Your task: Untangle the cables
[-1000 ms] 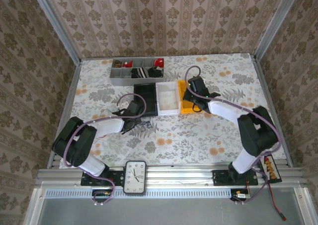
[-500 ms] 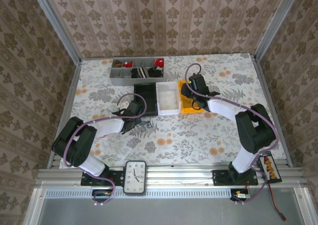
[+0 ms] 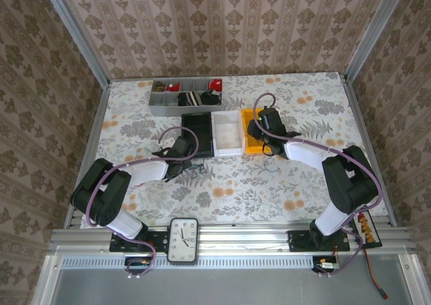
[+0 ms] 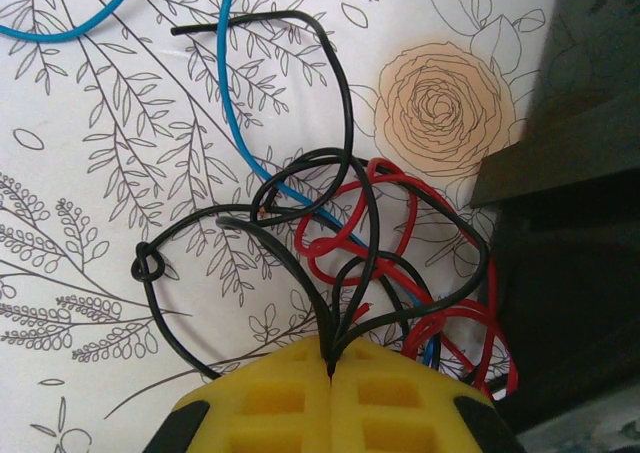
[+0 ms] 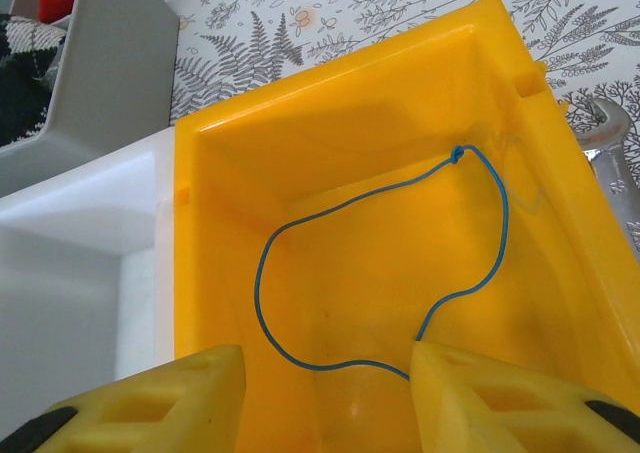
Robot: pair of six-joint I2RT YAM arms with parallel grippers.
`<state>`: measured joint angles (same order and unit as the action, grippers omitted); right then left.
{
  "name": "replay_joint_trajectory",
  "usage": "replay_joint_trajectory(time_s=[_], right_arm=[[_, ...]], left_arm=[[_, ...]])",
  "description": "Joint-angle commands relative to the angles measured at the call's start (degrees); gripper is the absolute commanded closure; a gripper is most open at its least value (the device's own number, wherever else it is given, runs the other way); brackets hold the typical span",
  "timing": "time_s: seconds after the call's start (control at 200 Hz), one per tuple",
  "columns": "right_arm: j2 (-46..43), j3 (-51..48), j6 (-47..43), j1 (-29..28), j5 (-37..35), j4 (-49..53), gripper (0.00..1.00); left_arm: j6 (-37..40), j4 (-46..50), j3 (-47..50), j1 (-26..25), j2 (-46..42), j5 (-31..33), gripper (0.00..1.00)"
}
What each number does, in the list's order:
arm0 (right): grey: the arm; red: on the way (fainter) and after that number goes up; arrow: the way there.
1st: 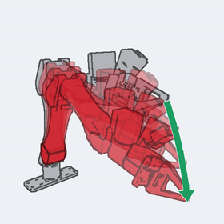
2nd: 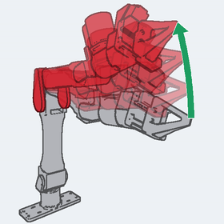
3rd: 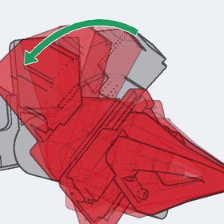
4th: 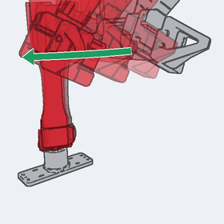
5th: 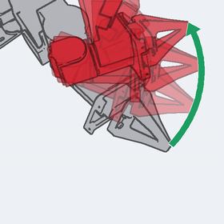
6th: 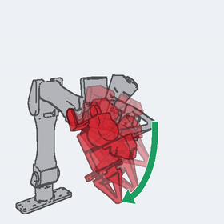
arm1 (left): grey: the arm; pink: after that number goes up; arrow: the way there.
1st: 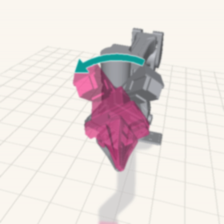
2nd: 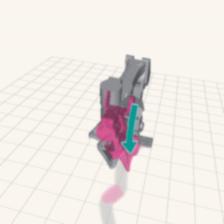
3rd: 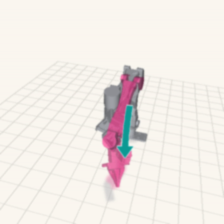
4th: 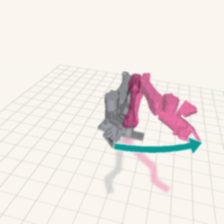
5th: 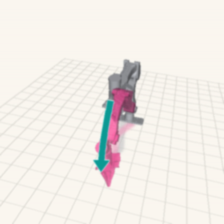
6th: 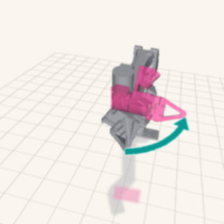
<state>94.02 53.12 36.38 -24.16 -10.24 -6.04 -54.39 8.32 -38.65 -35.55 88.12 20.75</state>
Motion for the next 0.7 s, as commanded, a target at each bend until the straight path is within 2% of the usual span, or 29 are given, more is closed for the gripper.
replay_joint_trajectory(time_s=[0.0,0.38,0.695], right_arm=[[-3.22,-1.90,0.09,-0.36,0.03,0.02,0.52],[-12.25,-13.04,2.26,-0.62,-2.82,3.76,0.52],[-10.39,-14.01,2.47,-1.59,-3.47,7.00,0.54]], left_arm=[[-1.16,1.92,0.25,0.22,-0.82,0.95,1.00],[-0.80,1.61,0.01,0.48,-0.10,0.00,1.00],[-0.45,1.61,-0.37,0.75,0.55,-0.65,1.00]])
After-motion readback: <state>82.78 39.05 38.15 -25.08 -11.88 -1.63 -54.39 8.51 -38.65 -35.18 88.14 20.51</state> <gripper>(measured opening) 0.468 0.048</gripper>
